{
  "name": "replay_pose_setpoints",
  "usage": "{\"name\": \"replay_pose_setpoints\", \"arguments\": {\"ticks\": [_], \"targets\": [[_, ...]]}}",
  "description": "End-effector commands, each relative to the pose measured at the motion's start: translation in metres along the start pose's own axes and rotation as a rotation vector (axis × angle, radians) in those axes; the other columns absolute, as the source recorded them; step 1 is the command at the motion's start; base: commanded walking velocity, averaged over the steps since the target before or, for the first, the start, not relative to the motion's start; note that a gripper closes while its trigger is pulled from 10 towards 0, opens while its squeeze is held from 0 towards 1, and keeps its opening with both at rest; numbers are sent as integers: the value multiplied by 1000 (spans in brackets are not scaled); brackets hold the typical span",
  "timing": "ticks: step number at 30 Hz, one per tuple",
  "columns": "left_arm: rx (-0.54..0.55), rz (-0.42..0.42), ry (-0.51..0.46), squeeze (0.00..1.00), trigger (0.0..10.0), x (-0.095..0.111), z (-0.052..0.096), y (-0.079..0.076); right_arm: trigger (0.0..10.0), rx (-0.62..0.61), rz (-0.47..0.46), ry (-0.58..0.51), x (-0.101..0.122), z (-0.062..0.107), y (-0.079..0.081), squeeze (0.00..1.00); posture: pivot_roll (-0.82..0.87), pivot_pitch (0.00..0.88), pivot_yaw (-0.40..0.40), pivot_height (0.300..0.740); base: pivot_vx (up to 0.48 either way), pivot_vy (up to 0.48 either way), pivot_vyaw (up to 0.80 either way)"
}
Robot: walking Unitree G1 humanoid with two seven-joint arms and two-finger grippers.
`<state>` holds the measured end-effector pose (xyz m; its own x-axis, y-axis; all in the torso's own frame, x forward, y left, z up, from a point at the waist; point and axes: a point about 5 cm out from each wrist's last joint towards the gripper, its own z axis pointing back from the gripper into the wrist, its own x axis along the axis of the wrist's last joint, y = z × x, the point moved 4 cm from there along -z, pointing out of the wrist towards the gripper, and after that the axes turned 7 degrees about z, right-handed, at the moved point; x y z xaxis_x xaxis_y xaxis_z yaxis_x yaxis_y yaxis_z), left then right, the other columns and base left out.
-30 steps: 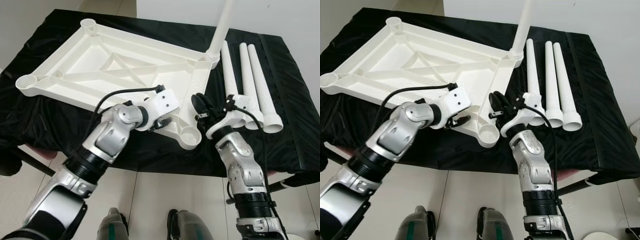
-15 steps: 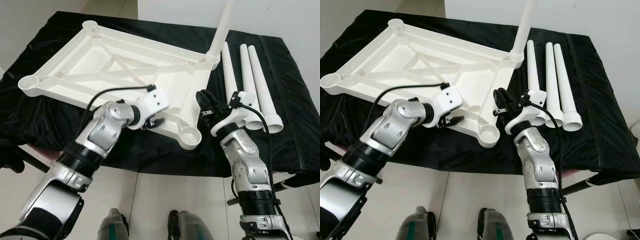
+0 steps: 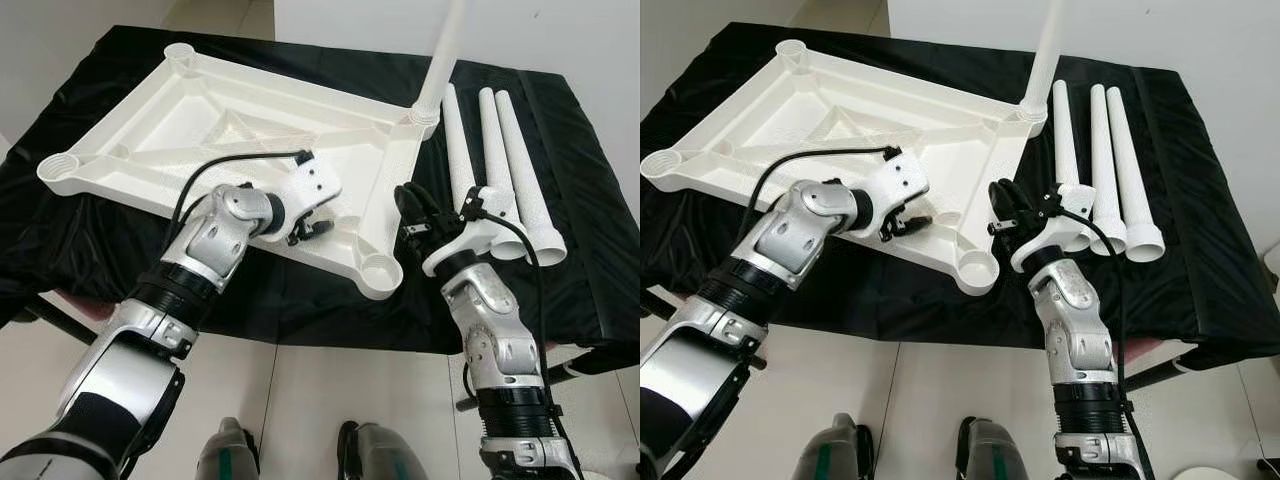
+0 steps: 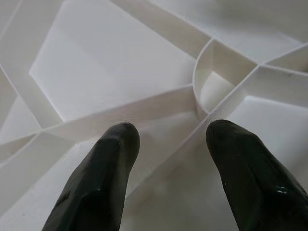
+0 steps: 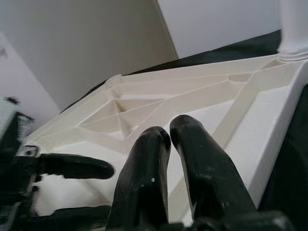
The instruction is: Building children table
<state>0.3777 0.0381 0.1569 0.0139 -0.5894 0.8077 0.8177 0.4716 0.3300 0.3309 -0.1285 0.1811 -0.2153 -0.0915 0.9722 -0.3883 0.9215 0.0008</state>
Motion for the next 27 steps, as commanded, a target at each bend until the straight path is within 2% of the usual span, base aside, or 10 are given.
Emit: {"name": "replay_pose_setpoints", "arguments": {"ticks": [1, 8, 11, 18, 22, 23, 24, 25, 27], "targets": [[75, -27, 8, 0, 10000, -2, -4, 7, 10000, 20, -6, 22, -2, 2, 3, 0, -88, 73, 6, 740, 0, 0, 0], [38, -77, 76, 0, 10000, -17, -14, 5, 10000, 29, 49, 64, -5, 11, -2, 0, -96, 80, 4, 740, 0, 0, 0], [8, -56, 104, 0, 10000, -20, -17, 4, 10000, 30, 52, 67, -5, 13, -3, 0, -93, 81, 7, 740, 0, 0, 0], [1, -62, 152, 0, 10000, -25, -20, 9, 10000, 29, 52, 66, -4, 12, -2, 0, -95, 82, 16, 740, 0, 0, 0], [-62, -30, 202, 0, 10000, -36, -23, 3, 10000, 22, 50, 66, -4, 12, -1, 0, -98, 84, 28, 740, 0, 0, 0], [-76, -19, 213, 0, 3922, -39, -24, 1, 10000, 18, 49, 66, -4, 13, -1, 0, -100, 85, 30, 740, 0, 0, 0], [-76, -19, 213, 0, 3922, -39, -24, 1, 10000, 18, 49, 66, -4, 13, -1, 0, -100, 85, 30, 740, 0, 0, 0], [-82, -25, 221, 0, 2941, -40, -24, 0, 10000, 14, 50, 66, -4, 14, -2, 0, -101, 85, 33, 740, 0, 0, 0], [-82, -25, 221, 0, 2941, -40, -24, 0, 10000, 14, 50, 66, -4, 14, -2, 0, -101, 85, 33, 740, 0, 0, 0]]}}
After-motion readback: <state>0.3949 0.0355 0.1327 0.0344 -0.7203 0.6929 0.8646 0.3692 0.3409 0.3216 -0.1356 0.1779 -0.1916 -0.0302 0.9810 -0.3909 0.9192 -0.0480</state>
